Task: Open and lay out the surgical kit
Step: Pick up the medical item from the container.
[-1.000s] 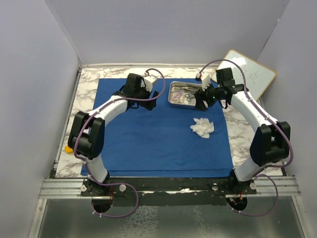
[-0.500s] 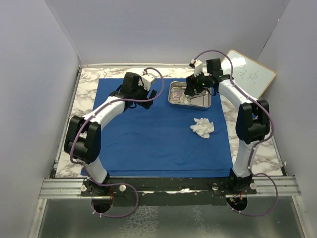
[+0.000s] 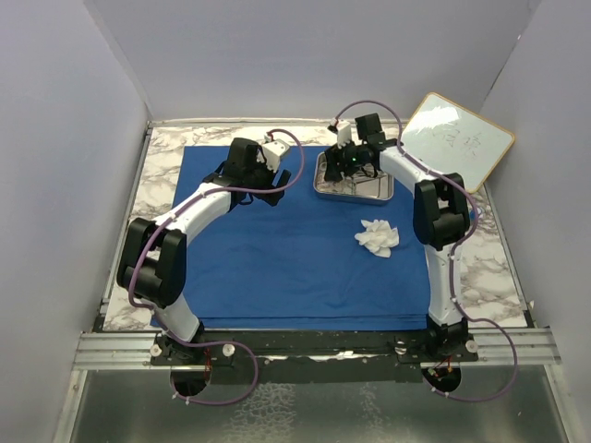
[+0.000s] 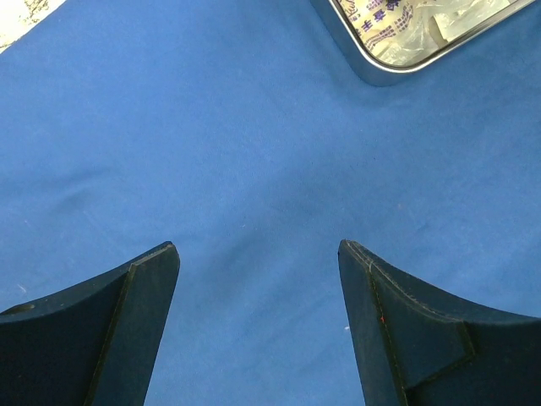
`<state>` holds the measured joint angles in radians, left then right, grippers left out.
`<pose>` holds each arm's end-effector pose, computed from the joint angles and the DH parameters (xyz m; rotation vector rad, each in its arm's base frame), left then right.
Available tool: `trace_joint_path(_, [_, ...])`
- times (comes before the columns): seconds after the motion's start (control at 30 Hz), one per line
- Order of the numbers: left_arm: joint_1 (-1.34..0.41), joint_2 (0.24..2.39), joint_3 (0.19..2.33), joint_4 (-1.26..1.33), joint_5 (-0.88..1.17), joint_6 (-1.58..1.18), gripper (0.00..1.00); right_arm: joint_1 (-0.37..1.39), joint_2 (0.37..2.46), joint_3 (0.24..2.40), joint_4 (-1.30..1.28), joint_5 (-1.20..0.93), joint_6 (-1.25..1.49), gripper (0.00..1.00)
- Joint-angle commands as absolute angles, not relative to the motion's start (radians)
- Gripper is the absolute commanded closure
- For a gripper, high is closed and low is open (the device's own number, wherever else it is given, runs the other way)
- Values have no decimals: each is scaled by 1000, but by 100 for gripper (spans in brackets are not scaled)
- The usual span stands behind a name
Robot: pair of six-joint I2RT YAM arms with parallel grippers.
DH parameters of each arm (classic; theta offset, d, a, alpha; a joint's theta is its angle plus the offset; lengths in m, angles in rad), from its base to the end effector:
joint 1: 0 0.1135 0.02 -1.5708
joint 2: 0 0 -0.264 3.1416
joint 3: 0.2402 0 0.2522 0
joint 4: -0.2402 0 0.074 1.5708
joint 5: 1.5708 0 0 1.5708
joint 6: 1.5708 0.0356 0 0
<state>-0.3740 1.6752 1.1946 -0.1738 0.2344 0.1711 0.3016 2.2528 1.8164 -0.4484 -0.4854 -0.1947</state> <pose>0.3494 -0.1460 0.2499 0.7237 2.1090 -0.3719 0.4731 0.1646 0.1877 -0.7984 2.2838 0.6418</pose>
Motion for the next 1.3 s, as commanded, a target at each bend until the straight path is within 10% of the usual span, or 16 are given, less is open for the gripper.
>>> trace_joint_path(0.0, [-371, 1652, 1188, -157, 242, 173, 21, 322, 2282, 1856, -455, -449, -198, 41])
trace_joint_path(0.43, [-371, 1637, 1183, -151, 251, 168, 21, 324, 2292, 1846, -502, -400, -238, 78])
trace_joint_path(0.87, [-371, 1633, 1175, -145, 248, 178, 21, 351, 2277, 1810, -535, -311, -334, 66])
trace_joint_path(1.27, [-371, 1628, 1171, -144, 235, 185, 21, 354, 2205, 1860, -523, -293, -315, 99])
